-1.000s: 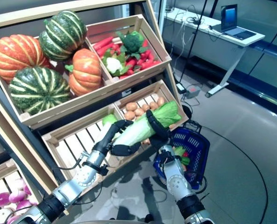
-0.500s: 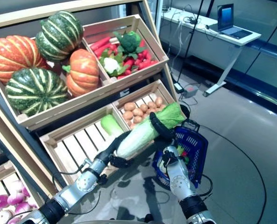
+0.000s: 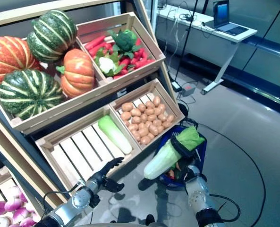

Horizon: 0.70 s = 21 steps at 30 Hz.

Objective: Put vegetables into the basket

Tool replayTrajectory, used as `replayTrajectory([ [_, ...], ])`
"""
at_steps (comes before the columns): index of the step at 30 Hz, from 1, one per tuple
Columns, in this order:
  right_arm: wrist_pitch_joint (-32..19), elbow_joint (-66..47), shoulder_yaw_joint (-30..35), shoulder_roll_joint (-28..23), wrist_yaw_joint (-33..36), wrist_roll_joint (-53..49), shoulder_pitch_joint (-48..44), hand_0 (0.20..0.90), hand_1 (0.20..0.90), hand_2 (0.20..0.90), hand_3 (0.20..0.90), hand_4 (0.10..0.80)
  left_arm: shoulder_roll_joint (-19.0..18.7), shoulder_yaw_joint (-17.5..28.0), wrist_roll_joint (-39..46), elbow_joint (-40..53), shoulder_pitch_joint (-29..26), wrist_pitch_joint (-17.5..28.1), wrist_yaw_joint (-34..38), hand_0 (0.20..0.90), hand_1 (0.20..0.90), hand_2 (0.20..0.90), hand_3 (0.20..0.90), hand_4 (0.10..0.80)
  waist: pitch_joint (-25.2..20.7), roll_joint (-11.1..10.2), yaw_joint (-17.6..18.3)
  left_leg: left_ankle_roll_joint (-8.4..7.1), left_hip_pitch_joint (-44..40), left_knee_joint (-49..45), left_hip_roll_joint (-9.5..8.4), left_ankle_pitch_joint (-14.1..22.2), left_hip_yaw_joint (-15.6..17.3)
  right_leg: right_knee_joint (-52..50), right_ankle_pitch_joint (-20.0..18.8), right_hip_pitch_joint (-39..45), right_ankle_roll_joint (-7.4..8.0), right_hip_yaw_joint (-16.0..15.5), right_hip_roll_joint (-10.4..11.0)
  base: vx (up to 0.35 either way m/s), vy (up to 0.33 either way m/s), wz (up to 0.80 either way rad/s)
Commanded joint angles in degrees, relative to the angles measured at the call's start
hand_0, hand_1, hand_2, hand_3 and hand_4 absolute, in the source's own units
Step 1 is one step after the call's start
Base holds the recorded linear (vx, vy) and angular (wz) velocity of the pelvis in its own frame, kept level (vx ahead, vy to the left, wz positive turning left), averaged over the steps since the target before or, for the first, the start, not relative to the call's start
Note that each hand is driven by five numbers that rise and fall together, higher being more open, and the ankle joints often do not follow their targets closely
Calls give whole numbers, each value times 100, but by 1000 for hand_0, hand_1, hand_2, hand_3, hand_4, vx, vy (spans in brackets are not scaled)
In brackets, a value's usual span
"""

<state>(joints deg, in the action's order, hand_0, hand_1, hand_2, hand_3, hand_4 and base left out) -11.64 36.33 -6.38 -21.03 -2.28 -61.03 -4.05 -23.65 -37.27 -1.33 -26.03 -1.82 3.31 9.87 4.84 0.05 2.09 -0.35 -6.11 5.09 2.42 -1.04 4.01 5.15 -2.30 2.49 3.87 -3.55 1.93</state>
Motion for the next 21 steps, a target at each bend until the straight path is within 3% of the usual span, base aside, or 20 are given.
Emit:
replayTrajectory([
  [1, -552, -142, 617, -383, 159, 335, -887, 300, 300, 300, 300, 400, 30, 74, 83, -45, -680, 252, 124, 900, 900, 900, 900, 800, 38, -159, -35, -58, 172, -9, 77, -6, -106, -15, -313, 24, 23, 39, 176, -2, -58, 1],
  [8, -513, 979, 812, -981, 659, 1056, -1550, 300, 300, 300, 300, 400, -167, -136, 316, 229, -858, 302, 1, 900, 900, 900, 900, 800, 135, -117, -175, -98, 211, -9, 81, -21, -236, -15, -299, 31, 5, -22, 171, 14, -85, 2],
  [14, -445, 1705, 730, -1581, 1174, 1327, -2543, 300, 300, 300, 300, 400, -423, -274, 680, 458, -1234, 683, 11, 900, 900, 900, 900, 800, 370, -75, -350, -143, 481, -9, 69, -114, -402, -15, -350, -164, -13, -118, 172, -74, -110, 5],
  [21, -362, 1936, 559, -1962, 1363, 1587, -3293, 300, 300, 300, 300, 400, -469, -358, 818, 551, -1308, 1025, 18, 900, 900, 900, 900, 800, 541, 15, -398, -175, 643, -9, 75, -172, -486, -15, -357, -294, -45, -164, 153, -46, -57, 8],
])
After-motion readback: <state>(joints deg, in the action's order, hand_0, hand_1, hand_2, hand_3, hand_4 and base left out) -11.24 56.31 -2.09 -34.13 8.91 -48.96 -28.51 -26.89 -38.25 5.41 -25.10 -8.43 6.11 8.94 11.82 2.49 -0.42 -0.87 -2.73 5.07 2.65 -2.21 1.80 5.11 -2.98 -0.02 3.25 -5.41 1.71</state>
